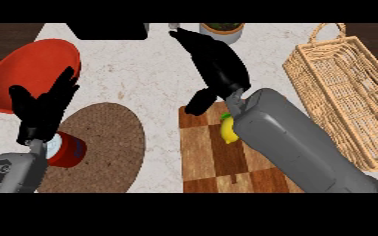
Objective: Pick the lemon from the cutting board and place it in the basket
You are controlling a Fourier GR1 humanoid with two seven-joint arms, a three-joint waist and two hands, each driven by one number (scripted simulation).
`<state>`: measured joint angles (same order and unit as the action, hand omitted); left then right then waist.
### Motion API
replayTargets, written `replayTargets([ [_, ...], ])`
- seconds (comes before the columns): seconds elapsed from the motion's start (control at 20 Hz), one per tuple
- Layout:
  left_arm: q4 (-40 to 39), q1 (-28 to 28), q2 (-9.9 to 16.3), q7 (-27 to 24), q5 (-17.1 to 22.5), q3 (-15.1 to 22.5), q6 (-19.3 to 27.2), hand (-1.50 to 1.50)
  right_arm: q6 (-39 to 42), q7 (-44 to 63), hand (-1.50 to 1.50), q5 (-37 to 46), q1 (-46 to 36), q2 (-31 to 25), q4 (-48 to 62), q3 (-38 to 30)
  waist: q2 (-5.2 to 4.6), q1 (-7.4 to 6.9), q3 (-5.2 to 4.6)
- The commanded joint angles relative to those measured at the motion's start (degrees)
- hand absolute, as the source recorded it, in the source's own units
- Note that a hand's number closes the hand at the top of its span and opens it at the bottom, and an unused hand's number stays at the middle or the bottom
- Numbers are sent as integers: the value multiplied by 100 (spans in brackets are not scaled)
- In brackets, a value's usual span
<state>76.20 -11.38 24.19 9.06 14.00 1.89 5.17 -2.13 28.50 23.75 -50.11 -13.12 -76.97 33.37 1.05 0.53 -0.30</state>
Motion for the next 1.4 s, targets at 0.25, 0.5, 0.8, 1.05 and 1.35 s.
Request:
replayTargets([
  [0.25, 232, 238, -93, -81, -48, 5, 28, 0, 2577, 2723, -150, -536, -1389, -723, -533, -653, -16, 42, 23],
  [0.5, -42, 1, -42, -112, -123, -98, 22, 0, 3886, 3074, -150, -1854, -1522, -808, -293, -1225, -59, 70, 23],
  [0.8, 373, 381, -140, 16, -84, -82, -39, 0, 3957, 3534, -150, -2729, -717, -1283, -1467, -1742, -54, 26, 29],
  [1.05, 265, 357, -130, -58, -168, -161, -164, 0, 3367, 3110, -150, -2544, 519, -1626, -2784, -1921, -77, 22, 31],
  [1.35, -39, -96, -279, -3, -284, -283, -173, 0, 3191, 2825, -150, -2031, 1582, -1321, -3570, -1878, -100, -11, 29],
])
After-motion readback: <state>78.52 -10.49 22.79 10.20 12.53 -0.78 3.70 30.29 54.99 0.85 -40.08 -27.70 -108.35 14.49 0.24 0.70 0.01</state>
